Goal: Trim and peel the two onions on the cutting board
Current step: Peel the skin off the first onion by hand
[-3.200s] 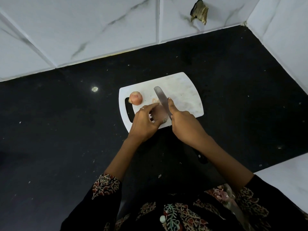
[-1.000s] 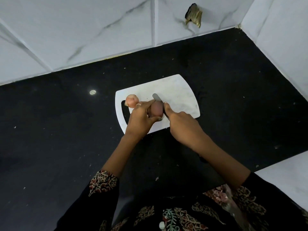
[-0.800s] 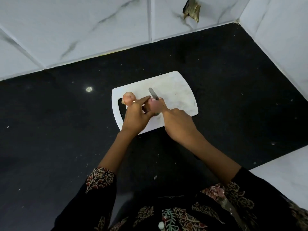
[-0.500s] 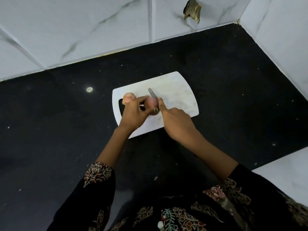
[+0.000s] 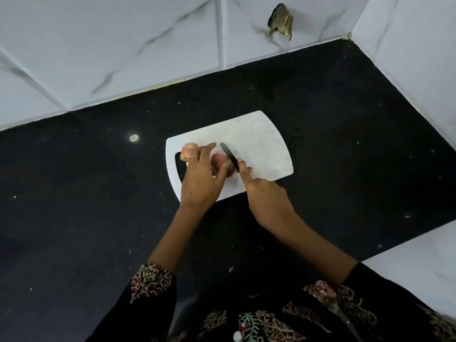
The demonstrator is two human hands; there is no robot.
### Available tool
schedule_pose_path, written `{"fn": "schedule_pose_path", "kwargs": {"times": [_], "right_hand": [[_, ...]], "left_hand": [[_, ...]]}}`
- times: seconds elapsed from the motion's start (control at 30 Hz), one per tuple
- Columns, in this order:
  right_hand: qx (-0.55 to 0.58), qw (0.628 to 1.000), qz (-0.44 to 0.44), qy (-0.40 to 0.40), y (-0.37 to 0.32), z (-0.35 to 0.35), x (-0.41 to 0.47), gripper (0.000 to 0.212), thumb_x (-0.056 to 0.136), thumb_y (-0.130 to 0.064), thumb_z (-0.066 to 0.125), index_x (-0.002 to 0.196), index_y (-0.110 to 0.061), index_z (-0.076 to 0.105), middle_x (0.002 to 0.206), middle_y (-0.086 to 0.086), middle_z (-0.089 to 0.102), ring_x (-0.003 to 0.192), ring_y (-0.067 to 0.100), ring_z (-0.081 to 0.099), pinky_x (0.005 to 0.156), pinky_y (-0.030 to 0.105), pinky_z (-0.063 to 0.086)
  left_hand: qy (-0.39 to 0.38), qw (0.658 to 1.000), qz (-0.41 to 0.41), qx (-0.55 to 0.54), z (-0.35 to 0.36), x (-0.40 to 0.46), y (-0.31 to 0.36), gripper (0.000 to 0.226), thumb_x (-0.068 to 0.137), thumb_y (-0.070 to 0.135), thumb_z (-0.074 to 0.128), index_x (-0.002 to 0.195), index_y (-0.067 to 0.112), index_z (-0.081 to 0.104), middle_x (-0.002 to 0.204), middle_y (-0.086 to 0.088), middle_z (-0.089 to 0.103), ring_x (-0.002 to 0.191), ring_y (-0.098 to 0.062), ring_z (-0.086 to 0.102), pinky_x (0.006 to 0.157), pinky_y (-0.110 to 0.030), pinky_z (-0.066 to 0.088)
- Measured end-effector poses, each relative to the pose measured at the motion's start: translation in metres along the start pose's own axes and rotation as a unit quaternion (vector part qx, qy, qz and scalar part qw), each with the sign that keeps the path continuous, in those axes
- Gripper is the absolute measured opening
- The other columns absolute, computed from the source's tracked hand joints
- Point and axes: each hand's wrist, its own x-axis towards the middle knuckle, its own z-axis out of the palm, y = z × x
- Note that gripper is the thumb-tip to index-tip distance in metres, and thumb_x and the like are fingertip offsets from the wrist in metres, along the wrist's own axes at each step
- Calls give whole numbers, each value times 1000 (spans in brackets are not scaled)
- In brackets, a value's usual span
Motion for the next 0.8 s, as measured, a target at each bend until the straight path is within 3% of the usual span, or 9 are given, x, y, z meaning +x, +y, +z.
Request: {"fn": "schedule_pose_path", "kwargs": {"times": [0.1,0.2,0.3,0.4,0.47,0.6,0.73,0.8], "right_hand": [[-9,1000,-1,10,1,2,-1,73,95,-5,38,152,-21,-5,95,7,60,79,23,59,59,32,37],[-22,1000,5,14,0,6,-3,72,96,-3,36,152,-19,-5,94,8,60,67,20,48,57,32,36],[-25,1000,2,13,2,10,-3,74,96,-4,38,152,-21,-8,96,9,59,73,23,57,57,33,38],[-19,1000,-3,10,5,13,-3,76,96,-6,40,151,-23,-9,97,10,59,81,26,61,59,33,38],[-2,1000,-2,13,8,16,0,76,96,-5,39,151,-24,-9,94,8,58,82,26,61,60,34,39],[164,986,1,1,24,15,5,69,97,-7,37,151,-31,0,81,9,58,77,29,61,65,39,46],[243,964,-7,106,36,9,8,57,101,-16,36,150,-30,12,54,-4,40,49,11,43,50,28,35],[235,962,16,141,43,8,14,54,101,-17,37,150,-25,17,53,-3,39,47,11,40,50,30,37]], "left_hand": [[7,999,35,40,7,-5,3,57,82,42,70,130,19,51,129,-5,54,108,-21,57,76,-30,45],[6,999,25,33,12,-1,1,63,77,43,74,130,16,53,124,-7,60,107,-24,60,83,-36,52],[-6,998,-5,-65,8,3,-5,62,73,33,80,127,12,57,117,-5,65,104,-19,62,85,-27,52],[-31,989,-37,-136,-2,-3,-11,62,71,27,84,127,15,59,113,3,65,96,-8,62,76,-10,50],[-37,981,-45,-187,-8,-10,-13,61,71,24,84,126,17,59,111,10,63,95,-4,63,73,-8,50],[-60,953,-65,-291,-13,-21,-12,58,73,8,81,126,18,59,113,11,61,93,2,65,72,-9,49],[-63,927,-88,-359,-11,-24,-16,60,75,-6,74,128,18,58,116,9,60,94,5,64,75,-11,50],[-64,919,-97,-377,-9,-24,-19,61,75,-8,72,127,20,58,119,9,59,97,2,64,77,-13,51]]}}
